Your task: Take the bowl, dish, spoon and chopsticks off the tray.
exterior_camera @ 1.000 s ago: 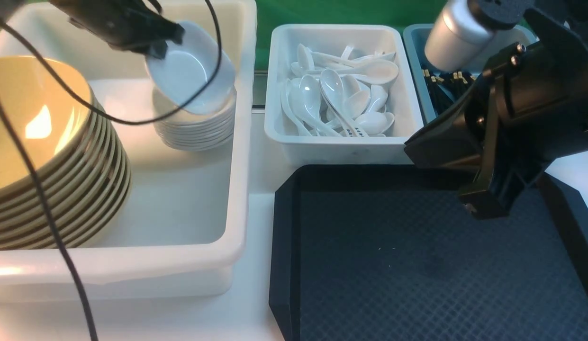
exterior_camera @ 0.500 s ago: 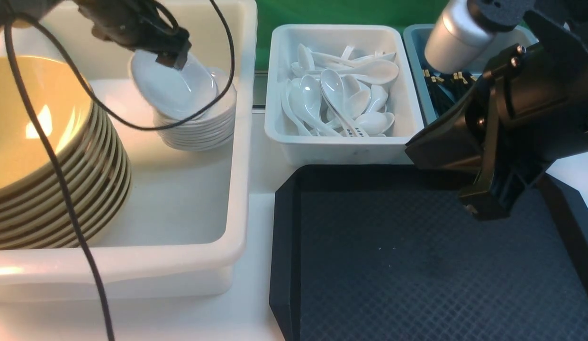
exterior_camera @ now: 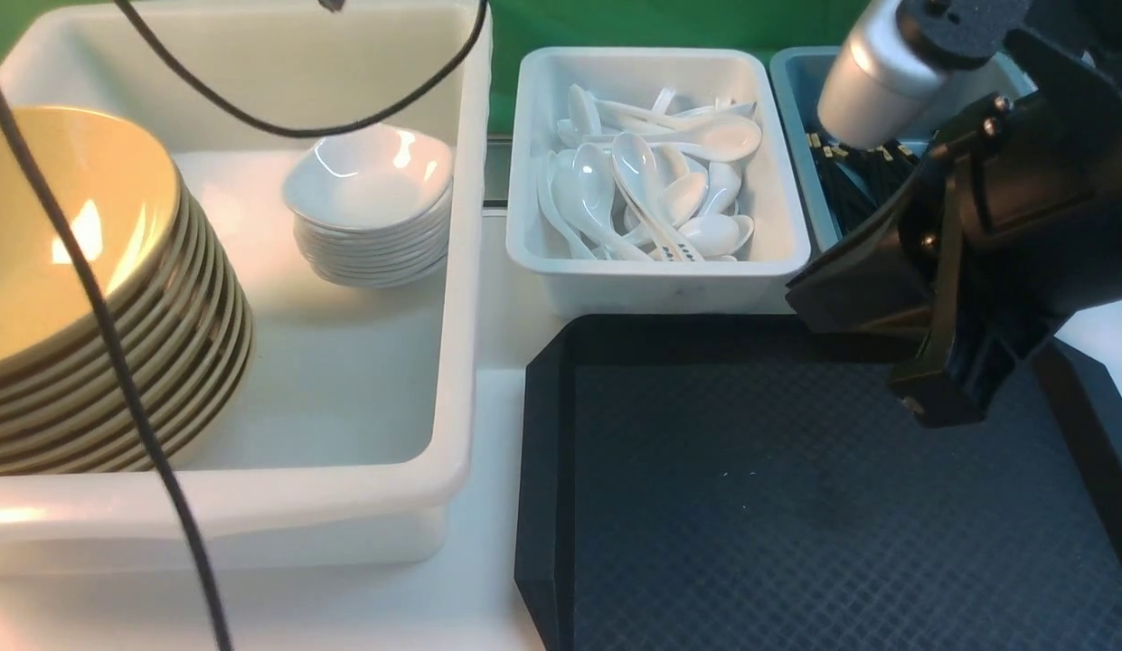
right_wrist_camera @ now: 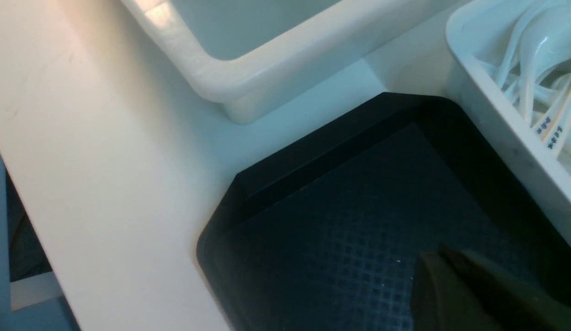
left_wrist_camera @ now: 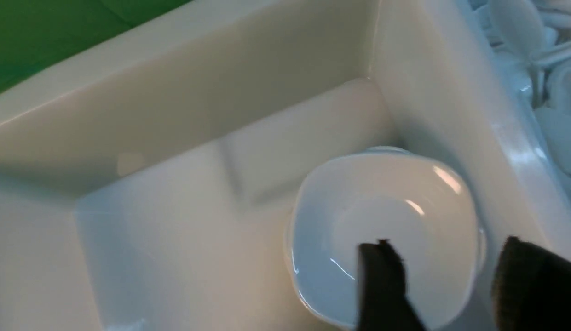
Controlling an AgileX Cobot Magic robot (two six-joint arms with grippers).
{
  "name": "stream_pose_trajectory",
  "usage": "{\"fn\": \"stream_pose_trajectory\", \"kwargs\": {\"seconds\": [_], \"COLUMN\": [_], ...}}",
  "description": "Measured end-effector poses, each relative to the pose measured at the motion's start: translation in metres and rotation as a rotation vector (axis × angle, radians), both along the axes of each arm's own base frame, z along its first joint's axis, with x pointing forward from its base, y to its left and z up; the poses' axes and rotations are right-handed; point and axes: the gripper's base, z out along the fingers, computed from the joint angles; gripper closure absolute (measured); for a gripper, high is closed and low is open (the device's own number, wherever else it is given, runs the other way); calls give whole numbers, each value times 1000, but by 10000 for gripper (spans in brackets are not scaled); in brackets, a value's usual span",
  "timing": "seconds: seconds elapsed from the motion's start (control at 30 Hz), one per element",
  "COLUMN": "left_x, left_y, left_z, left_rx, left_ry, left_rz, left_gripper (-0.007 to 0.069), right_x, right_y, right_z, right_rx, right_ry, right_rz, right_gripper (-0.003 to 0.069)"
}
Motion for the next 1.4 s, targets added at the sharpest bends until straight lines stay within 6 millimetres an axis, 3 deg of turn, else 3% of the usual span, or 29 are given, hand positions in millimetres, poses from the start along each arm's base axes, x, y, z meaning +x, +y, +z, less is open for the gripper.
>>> {"fn": "stream_pose_trajectory", "kwargs": {"seconds": [0.07,0.13,0.23,0.27,0.33,0.53,0.6,0.63,0.67,0.7,0.83,0.93,1.1,1.4], "left_x": [-23,-48,-95,-98,-135,-222,-238,-263,-261,-282,-321,-343,-355,-356], "left_y": [-5,-8,-1,0,11,38,42,50,49,56,68,76,83,85], "left_z": [26,47,70,71,75,34,17,2,-2,-16,-57,-90,-119,-125], "left_rx": [-11,-24,-53,-55,-69,-116,-130,-167,-165,-189,-244,-270,-242,-214], "left_ry": [-51,-94,-128,-128,-122,-120,-123,-176,-169,-217,-303,-333,-337,-356], "left_rz": [-25,-48,-47,-46,-30,12,21,32,32,41,57,85,111,113], "left_gripper": [563,609,632,633,634,634,634,634,634,634,634,634,634,634], "right_x": [-2,-6,-14,-15,-24,-51,-58,-64,-66,-72,-86,-93,-94,-94], "right_y": [-6,-14,-30,-31,-40,-57,-60,-63,-64,-67,-72,-76,-77,-77], "right_z": [1,-3,-15,-16,-27,-42,-42,-45,-46,-46,-49,-49,-48,-48], "right_rx": [2,-1,-10,-10,-2,112,146,187,198,231,335,411,439,432], "right_ry": [-8,-8,-11,-11,-28,-169,-205,-244,-253,-284,-360,-409,-430,-430], "right_rz": [-16,-36,-75,-77,-95,-107,-107,-102,-101,-95,-79,-93,-104,-98], "right_gripper": [614,614,614,614,614,613,614,614,614,614,614,613,613,613]}}
